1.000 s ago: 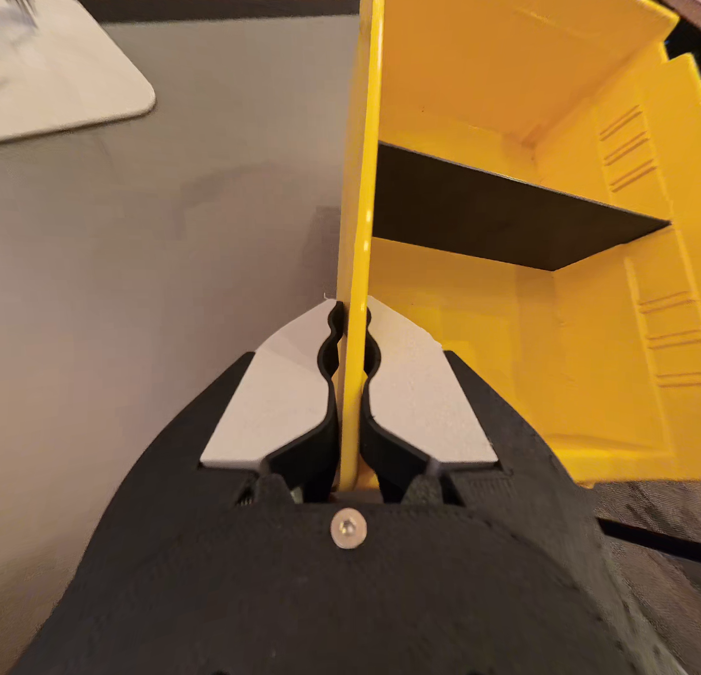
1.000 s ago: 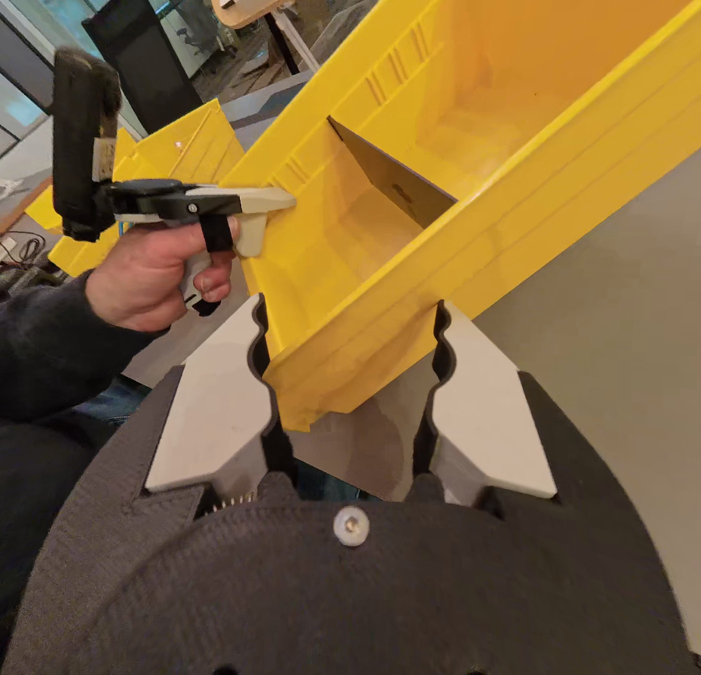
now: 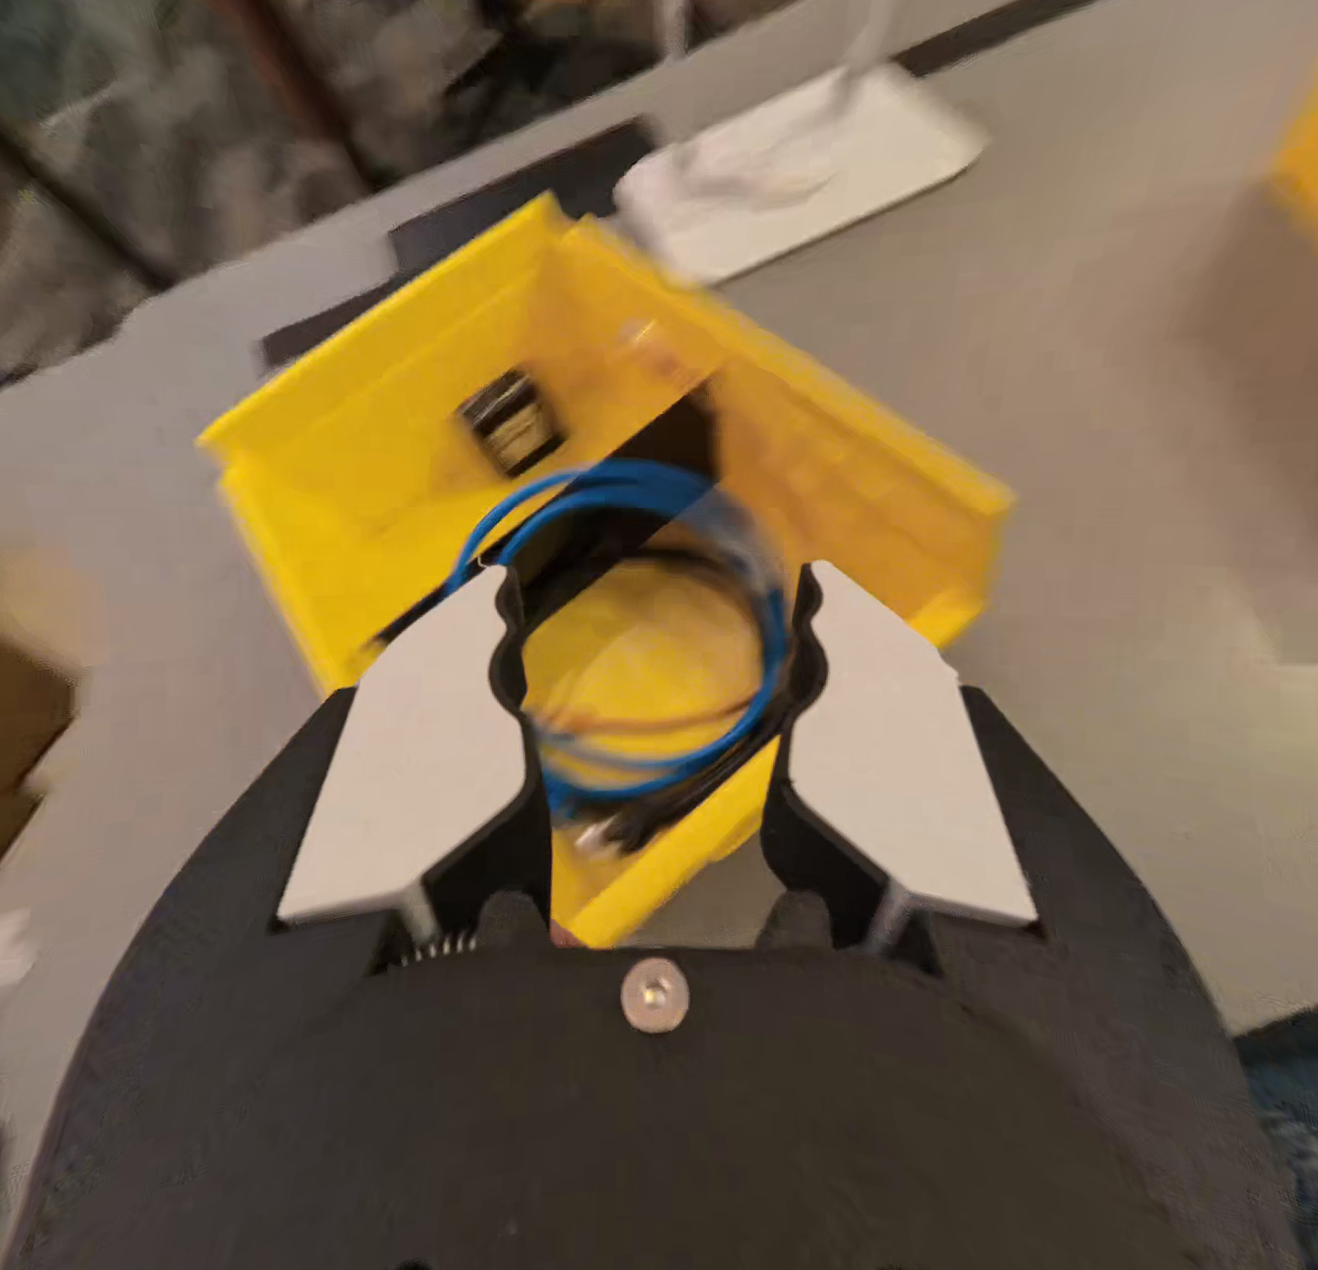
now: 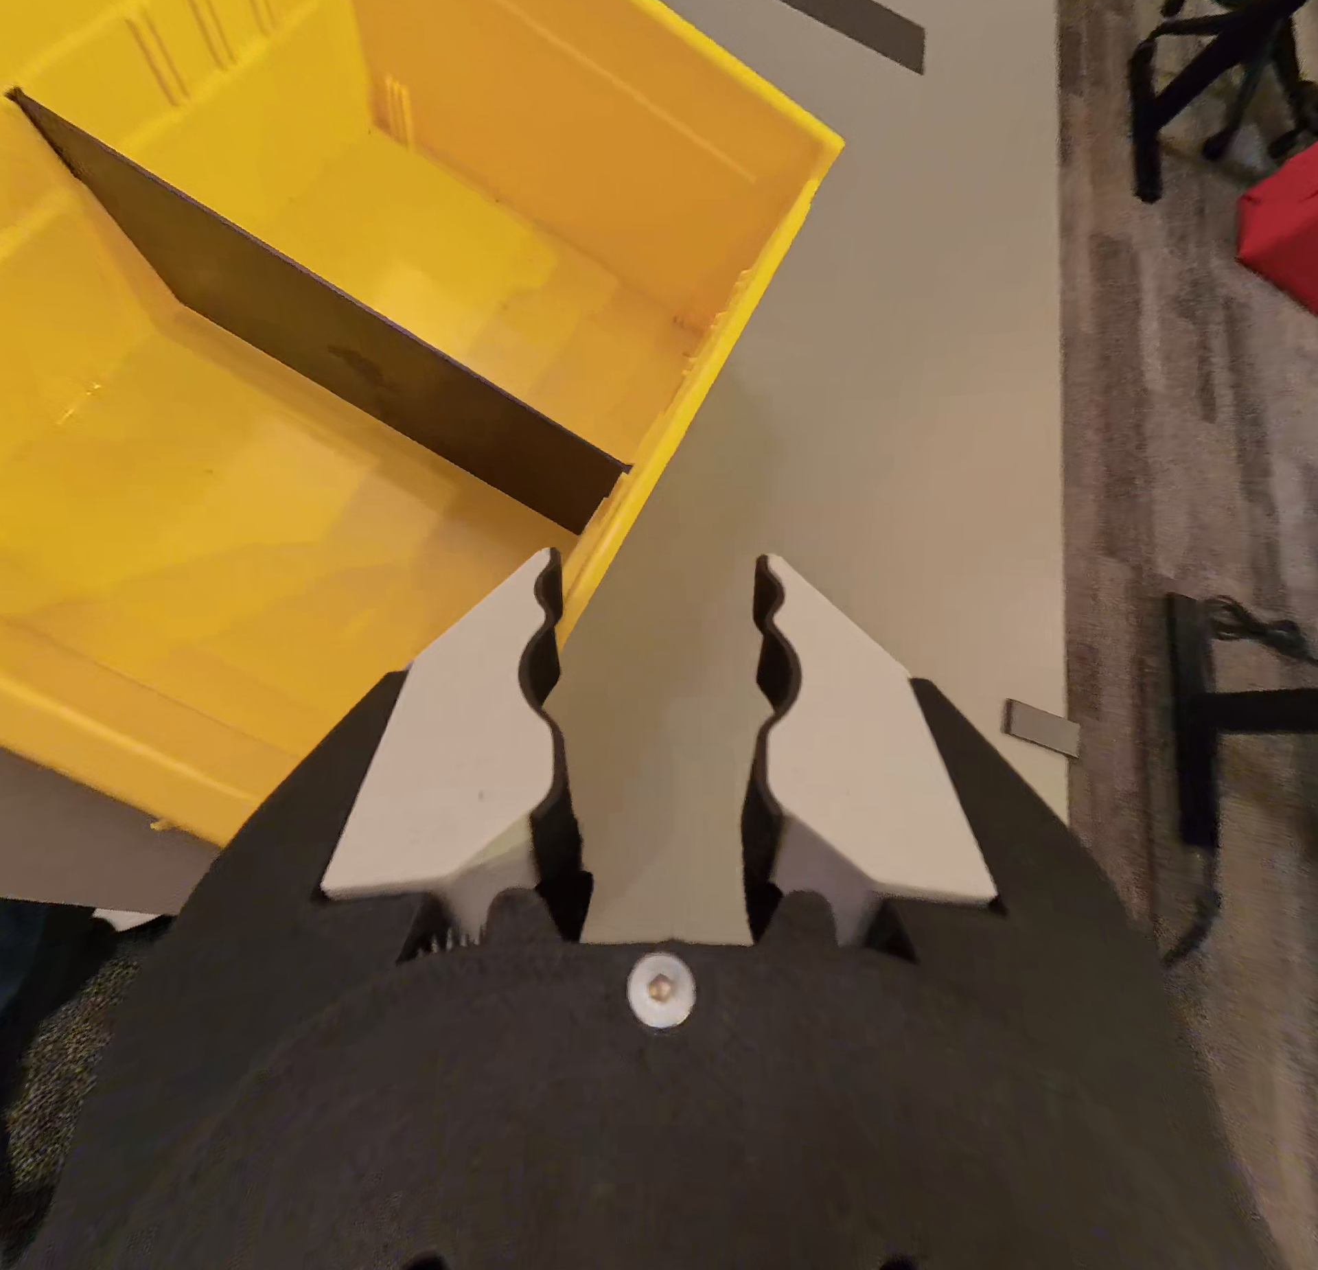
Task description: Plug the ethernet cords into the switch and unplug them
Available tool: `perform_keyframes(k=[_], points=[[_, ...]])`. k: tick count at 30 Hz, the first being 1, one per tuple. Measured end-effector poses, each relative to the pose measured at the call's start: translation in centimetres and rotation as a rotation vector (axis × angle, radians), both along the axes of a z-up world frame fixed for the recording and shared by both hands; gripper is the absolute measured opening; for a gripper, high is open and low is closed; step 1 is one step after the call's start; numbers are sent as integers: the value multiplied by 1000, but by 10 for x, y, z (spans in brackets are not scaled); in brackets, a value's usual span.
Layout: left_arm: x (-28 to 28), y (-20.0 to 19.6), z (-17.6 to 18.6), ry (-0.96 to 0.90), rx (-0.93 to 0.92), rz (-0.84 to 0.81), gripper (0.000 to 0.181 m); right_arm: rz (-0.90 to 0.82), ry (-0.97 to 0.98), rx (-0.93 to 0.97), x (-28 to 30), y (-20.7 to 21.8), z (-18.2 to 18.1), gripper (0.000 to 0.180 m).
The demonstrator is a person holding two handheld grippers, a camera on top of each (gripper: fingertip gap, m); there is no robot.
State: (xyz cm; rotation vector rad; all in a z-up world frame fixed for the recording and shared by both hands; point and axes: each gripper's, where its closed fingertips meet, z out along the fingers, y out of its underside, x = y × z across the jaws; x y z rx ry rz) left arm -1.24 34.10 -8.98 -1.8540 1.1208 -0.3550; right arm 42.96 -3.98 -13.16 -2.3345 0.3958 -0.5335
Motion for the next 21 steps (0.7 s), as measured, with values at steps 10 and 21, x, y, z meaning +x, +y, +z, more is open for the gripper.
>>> perform_keyframes(k=[10,21], points=[[-81,43,-82,23,-308,168,39,-5,-5,4,-12,1,12,52],[-117,72,-89,65,-299,255,5,-24,-50,-75,-11,12,-1,28]])
